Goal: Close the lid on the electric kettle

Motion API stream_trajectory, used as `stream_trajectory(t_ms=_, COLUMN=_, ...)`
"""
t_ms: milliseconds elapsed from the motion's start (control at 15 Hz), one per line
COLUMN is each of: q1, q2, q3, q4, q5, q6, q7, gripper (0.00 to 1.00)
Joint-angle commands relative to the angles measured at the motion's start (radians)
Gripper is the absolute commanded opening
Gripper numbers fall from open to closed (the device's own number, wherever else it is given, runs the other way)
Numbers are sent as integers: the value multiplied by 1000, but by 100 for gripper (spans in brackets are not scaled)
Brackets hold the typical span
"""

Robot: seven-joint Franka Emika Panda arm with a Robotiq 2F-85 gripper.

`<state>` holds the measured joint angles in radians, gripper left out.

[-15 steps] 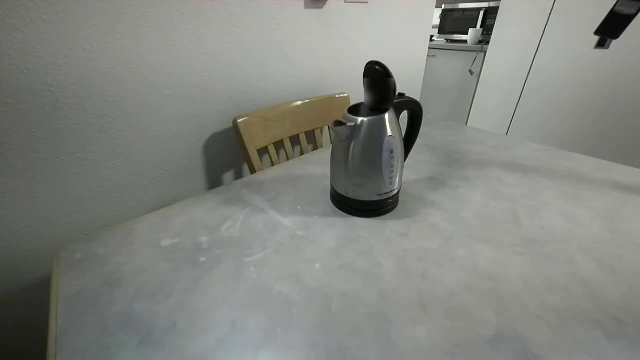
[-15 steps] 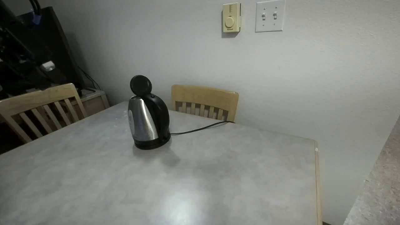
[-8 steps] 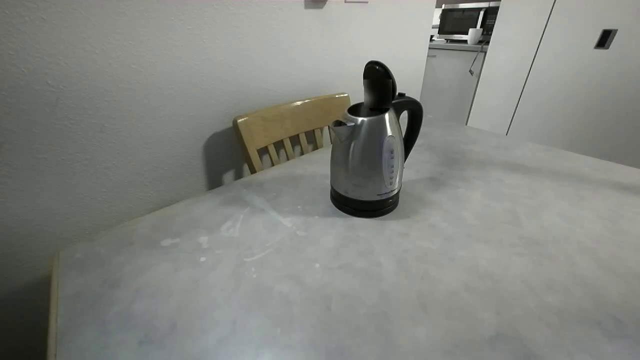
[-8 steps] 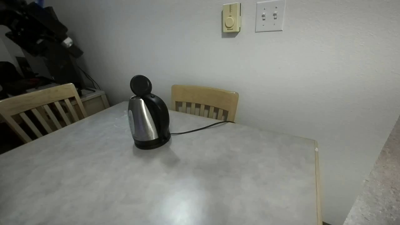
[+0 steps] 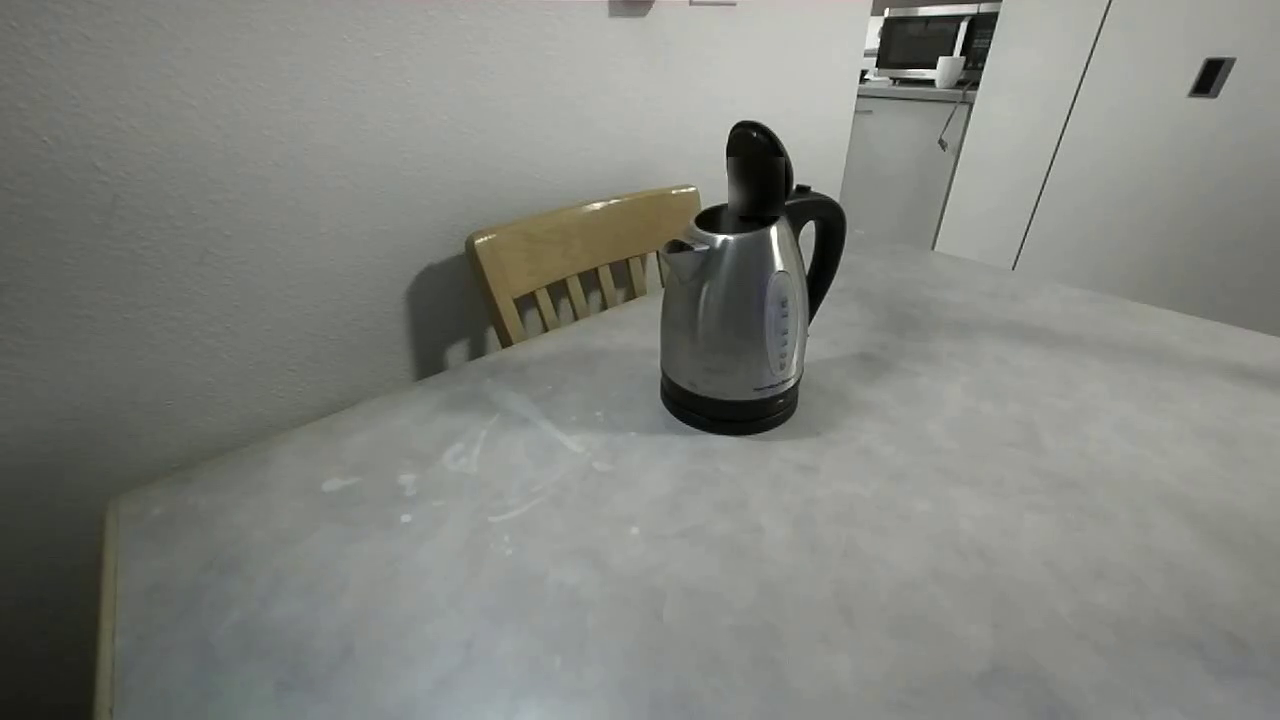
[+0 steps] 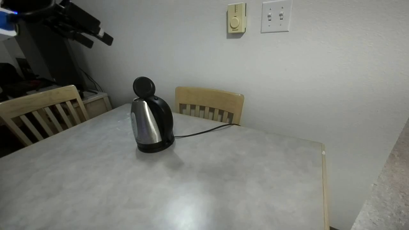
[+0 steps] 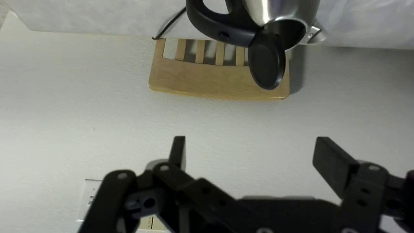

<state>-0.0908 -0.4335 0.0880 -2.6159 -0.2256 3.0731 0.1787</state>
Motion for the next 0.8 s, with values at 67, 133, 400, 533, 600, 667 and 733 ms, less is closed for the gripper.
stream_trajectory(t_ms=67, q1=68, q2=130, q3=-72, q4=39, q5=119, q6=149, q7=-44, gripper=100)
stream_trajectory(t_ms=133, q1=127, q2=156, q3=-124, q4=45, q5=104, q6=178, q7=-22, gripper=100)
stream_trajectory(t_ms=400, q1=342, q2=219, q3=-284, q4=67, q5=152, q6=231, q7=-8, gripper=100)
stream_trajectory(t_ms=533, q1=401, q2=233, q3=-337, q4=77, q5=148, q6=231, q7=-3, gripper=100)
stream_trajectory(t_ms=600, q1=423, q2=237, q3=-359, q4=81, q5=145, q6=230, q7=0, gripper=100)
stream_trajectory(t_ms=667, q1=426, q2=242, q3=-370, q4=86, q5=141, q6=233, q7=0, gripper=100)
stream_trajectory(t_ms=733, q1=429, q2=243, q3=-379, q4=88, q5=140, q6=235, q7=1, gripper=100)
